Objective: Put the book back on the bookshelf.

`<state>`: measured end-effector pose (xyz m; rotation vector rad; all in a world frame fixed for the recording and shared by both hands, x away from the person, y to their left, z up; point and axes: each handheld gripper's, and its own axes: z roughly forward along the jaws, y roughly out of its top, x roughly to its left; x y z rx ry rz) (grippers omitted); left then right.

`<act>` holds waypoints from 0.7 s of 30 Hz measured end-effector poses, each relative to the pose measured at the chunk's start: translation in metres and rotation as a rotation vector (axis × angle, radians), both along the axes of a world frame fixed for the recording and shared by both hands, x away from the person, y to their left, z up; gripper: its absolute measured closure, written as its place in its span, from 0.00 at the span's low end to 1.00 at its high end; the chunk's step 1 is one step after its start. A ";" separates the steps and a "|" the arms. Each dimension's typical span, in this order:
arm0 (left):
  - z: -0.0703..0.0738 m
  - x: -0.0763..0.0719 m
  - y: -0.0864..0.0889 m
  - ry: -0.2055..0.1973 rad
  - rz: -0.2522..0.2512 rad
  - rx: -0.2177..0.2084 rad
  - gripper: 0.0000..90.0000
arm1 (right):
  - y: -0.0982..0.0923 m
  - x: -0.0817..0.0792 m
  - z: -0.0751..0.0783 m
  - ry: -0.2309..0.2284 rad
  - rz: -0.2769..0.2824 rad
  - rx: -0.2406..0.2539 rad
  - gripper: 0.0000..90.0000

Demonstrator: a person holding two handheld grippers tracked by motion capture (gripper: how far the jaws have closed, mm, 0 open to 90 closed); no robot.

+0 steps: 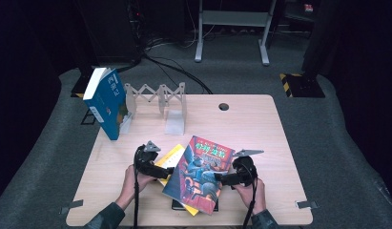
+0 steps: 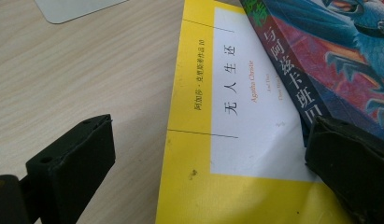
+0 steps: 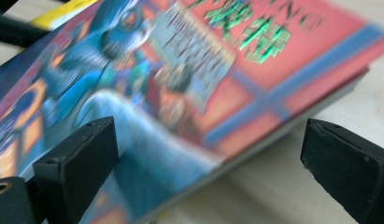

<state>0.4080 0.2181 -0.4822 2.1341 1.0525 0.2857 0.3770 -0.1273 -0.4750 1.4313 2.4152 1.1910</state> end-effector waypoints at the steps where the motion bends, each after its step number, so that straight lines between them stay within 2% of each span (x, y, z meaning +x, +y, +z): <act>1: 0.000 0.000 0.000 0.004 -0.002 -0.001 0.02 | 0.000 -0.008 0.000 0.014 0.008 0.004 0.05; 6: 0.001 -0.001 -0.001 0.001 0.002 0.001 0.01 | 0.004 -0.016 0.002 0.018 0.022 0.014 0.14; 8: 0.001 -0.002 -0.001 0.002 -0.001 0.004 0.02 | 0.005 -0.015 0.001 0.037 0.017 0.028 0.14; 12: 0.001 -0.002 -0.001 0.006 0.006 0.002 0.02 | 0.005 -0.014 0.001 0.039 0.016 0.032 0.14; 17: 0.001 -0.002 -0.001 0.001 0.020 0.005 0.02 | 0.005 -0.004 0.000 0.039 0.023 0.043 0.15; 21: 0.000 0.000 0.000 0.006 0.035 -0.009 0.02 | 0.009 0.007 0.000 0.035 0.019 0.041 0.16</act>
